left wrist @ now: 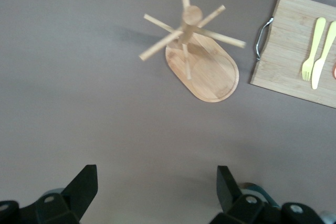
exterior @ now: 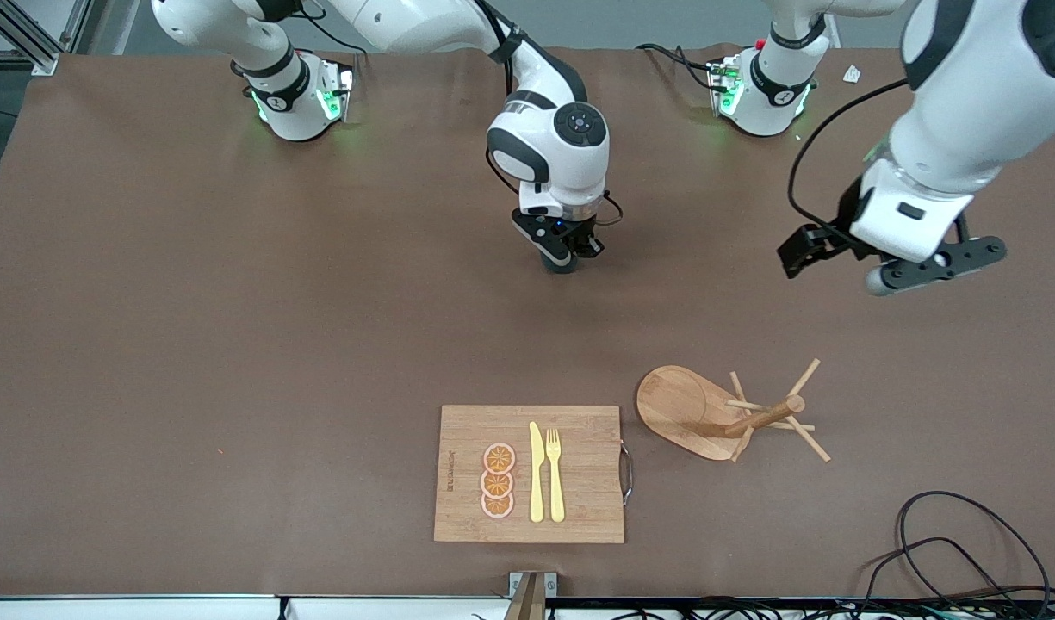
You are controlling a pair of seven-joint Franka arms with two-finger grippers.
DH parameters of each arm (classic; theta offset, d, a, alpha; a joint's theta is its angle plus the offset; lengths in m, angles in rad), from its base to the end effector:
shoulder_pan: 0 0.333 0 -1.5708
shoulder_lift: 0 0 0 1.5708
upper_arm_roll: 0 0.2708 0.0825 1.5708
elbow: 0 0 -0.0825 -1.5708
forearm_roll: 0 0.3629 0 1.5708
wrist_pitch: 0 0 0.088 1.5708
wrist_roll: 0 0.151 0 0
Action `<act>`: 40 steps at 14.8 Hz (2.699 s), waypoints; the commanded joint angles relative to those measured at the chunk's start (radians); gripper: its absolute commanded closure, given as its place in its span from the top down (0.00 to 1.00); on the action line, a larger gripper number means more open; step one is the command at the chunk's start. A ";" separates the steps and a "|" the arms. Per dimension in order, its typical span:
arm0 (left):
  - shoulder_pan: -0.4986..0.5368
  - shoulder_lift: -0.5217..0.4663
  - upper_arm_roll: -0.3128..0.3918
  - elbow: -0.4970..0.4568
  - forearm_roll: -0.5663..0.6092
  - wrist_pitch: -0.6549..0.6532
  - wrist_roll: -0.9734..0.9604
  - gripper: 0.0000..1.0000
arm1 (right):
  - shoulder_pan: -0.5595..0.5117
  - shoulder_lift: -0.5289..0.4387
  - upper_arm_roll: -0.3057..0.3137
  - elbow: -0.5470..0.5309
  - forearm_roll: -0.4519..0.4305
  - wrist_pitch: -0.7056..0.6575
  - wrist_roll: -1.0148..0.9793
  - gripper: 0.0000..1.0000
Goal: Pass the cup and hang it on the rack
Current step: 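Lower the mug with the right gripper while the left gripper approaches, then release the mug and withdraw the right gripper while the left gripper descends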
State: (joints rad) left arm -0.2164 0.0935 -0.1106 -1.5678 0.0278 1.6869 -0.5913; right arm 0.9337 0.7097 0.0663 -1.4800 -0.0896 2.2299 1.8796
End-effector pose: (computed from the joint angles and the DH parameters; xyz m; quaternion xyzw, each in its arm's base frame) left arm 0.5398 -0.1769 0.4959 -0.9913 -0.1306 -0.0156 0.0020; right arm 0.3746 0.5636 0.1948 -0.9122 0.4090 -0.0172 0.0190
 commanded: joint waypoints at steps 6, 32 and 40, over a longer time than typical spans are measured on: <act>-0.156 0.049 0.006 0.014 0.027 0.030 -0.241 1.00 | -0.018 0.016 0.006 0.018 -0.022 -0.001 0.095 0.00; -0.447 0.135 -0.014 -0.020 0.226 0.120 -0.623 1.00 | -0.465 -0.582 0.009 -0.276 -0.047 -0.400 -1.056 1.00; -0.704 0.271 -0.015 -0.044 0.490 0.140 -1.030 1.00 | -0.817 -0.751 0.007 -0.272 -0.039 -0.524 -1.690 1.00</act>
State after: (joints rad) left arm -0.8737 0.3291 -0.1324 -1.6121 0.4473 1.8179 -1.5346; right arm 0.1830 0.0178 0.0509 -1.7060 -0.1283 1.7018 0.2929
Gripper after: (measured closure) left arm 0.000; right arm 0.000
